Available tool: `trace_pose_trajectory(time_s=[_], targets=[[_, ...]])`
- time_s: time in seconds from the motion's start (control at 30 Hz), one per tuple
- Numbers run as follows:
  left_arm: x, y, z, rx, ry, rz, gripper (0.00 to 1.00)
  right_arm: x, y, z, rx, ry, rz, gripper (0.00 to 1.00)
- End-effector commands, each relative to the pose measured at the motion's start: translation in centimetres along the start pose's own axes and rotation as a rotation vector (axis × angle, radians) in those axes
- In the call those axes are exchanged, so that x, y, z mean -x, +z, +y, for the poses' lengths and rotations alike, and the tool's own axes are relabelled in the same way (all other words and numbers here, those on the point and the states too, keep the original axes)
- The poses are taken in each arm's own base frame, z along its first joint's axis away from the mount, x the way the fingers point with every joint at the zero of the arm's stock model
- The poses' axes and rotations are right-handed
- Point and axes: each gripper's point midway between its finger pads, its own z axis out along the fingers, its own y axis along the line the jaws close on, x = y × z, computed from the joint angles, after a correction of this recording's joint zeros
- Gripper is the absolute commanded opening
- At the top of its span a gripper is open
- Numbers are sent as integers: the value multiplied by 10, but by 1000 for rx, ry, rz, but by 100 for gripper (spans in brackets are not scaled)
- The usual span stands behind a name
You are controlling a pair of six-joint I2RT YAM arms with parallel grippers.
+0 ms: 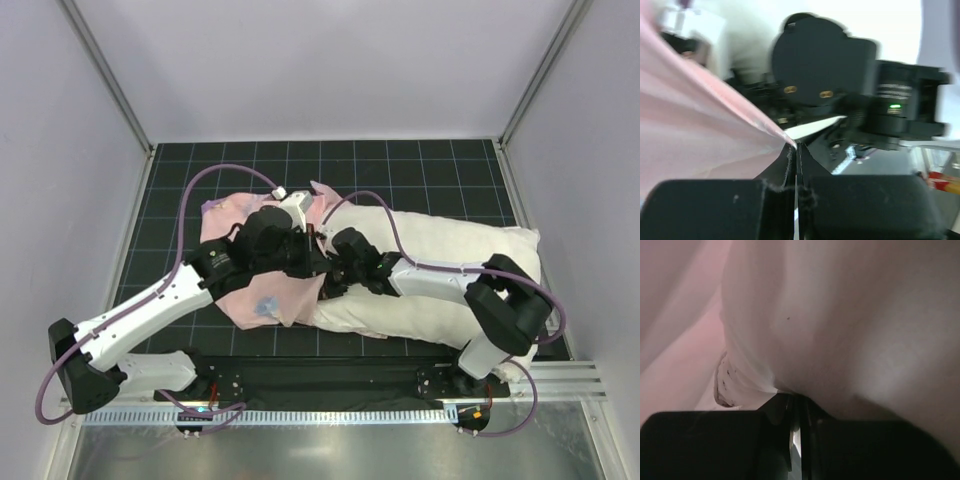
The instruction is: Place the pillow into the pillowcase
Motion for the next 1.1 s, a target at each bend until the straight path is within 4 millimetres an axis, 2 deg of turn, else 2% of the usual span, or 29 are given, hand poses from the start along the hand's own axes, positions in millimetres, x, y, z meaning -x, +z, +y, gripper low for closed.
trace_pose_trajectory(time_s=[0.0,0.07,0.13,0.17,0.2,0.23,0.27,0.3,0.33,0.37,0.4,0.47,0.57,0.6,0.63,0.8,0.9,1.07], targets=[[18,-23,-78,-333,-111,-24,0,10,20,-8,-2,40,-30,4],[27,-26,-89,-388,-132,-63,0,7,23,-8,12,51,-23,4],[28,-20,-76,-330,-129,-84,0,7,17,-4,34,50,-44,4],[27,-16,-68,-291,-125,-88,0,14,5,7,60,28,-81,4],[25,-12,-59,-254,-108,-91,0,15,-1,4,36,28,-102,5],[20,-6,-44,-201,-110,-90,0,18,-8,4,19,13,-117,10],[18,-4,-38,-186,-110,-92,0,30,-24,16,24,-12,-170,13],[14,-2,-33,-172,-113,-91,0,27,-32,10,-23,-5,-161,17],[13,1,-26,-154,-112,-98,0,34,-42,5,-82,-8,-198,21],[7,5,-18,-131,-113,-89,0,38,-50,3,-115,-20,-215,30],[7,4,-15,-123,-109,-97,0,44,-66,7,-143,-23,-233,34],[4,5,-7,-92,-95,-97,0,56,-84,-2,-243,-30,-296,41],[6,1,-2,-65,-76,-110,0,78,-119,-12,-379,-22,-378,44],[7,0,-1,-58,-73,-115,0,77,-129,-21,-420,-9,-373,45],[8,-2,0,-53,-63,-121,0,80,-136,-24,-441,-2,-384,46],[17,-8,7,3,-38,-149,0,93,-169,-36,-535,0,-448,71],[21,-11,8,22,-25,-160,0,97,-184,-38,-560,3,-478,72],[25,-6,3,21,-4,-142,0,117,-200,-32,-509,-1,-523,65]])
